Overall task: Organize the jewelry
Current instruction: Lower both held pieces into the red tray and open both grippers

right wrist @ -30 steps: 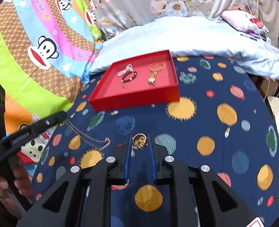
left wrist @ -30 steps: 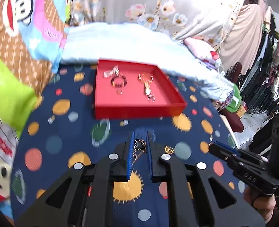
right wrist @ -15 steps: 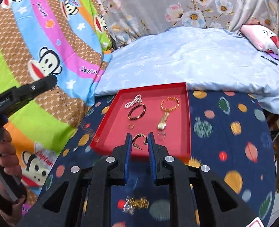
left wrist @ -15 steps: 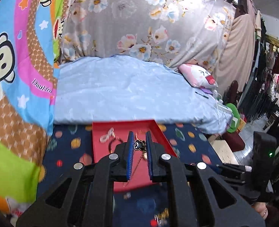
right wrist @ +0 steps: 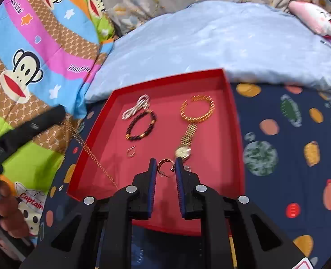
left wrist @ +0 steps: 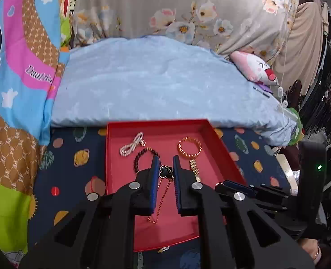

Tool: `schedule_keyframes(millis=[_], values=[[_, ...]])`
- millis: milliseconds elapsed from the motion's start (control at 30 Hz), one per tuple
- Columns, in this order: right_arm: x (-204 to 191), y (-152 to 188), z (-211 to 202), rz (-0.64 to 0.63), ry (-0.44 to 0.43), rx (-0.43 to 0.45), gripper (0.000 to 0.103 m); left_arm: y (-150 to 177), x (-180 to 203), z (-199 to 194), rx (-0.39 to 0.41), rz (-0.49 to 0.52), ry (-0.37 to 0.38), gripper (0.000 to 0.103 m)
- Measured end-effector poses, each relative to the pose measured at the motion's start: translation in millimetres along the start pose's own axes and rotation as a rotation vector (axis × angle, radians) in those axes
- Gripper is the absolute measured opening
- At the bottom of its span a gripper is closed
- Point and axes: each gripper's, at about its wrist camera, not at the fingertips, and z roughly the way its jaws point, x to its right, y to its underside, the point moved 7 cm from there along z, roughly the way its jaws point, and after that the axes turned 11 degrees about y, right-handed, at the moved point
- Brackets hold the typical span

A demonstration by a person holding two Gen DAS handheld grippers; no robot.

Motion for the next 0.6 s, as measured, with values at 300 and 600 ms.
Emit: schedule_keyframes(millis=[300,600], values=[[-30.4,3.9,33.6,-0.075,0.017,-0.022,0.023,11.0,-26.1,9.3,-0.012,-0.015,-0.082,0.046],[-20.9,-2.6,-20.8,-0.038,0.037,0.107,0.038,7.7,-30.3,-33.5,0.063,-0.024,-0.112,0.064]])
